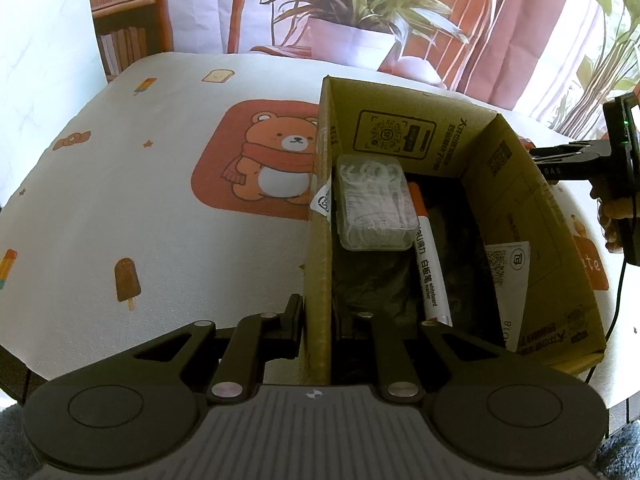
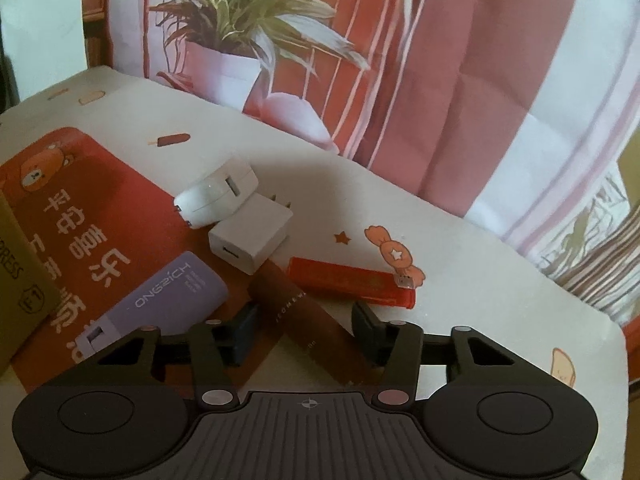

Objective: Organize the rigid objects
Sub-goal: 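Grasp the dark red cylindrical tube with the right tool and lift it, then carry the red tube over the box and lower it in with the right tool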

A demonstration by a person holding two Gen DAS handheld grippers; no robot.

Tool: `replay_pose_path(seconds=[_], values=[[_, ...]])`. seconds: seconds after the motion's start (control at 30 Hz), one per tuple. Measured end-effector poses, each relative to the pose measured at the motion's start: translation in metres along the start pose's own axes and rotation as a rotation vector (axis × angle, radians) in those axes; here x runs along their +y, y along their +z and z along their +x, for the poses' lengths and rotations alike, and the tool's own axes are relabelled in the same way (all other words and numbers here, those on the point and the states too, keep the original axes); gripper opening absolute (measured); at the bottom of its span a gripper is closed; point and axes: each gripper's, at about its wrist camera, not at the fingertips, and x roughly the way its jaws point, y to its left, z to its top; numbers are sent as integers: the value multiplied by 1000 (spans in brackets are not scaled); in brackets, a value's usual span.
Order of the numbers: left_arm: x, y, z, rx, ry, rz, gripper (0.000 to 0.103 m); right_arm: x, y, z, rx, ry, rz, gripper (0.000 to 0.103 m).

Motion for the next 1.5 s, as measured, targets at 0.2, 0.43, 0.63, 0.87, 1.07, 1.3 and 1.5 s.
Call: replay_pose_path(seconds=[0.2,0.43,0.63,0.87,1.07,1.3,1.5], values=[[1,0,0,-1,-1,-4,16,-6,-10,-6,9,48,97,23],[2,-1,-1,-2,-4,-10,16,-5,-24,-19,19,65,194,21],[2,-1,-1,-3,-7,-12,16,1,-41,-36,22,70,349,21],[2,-1,-2,-4,-9,-11,16,8,-73,-61,0,134,608,21],[2,-1,-2,-4,-9,-9,16,21,-93,-92,-87,188,774,21],[3,-1,-2,-4,-10,-14,16,46,-75,-144,-189,259,808,21],[3,0,-2,-4,-13,-17,16,72,-49,-173,-227,357,811,21]])
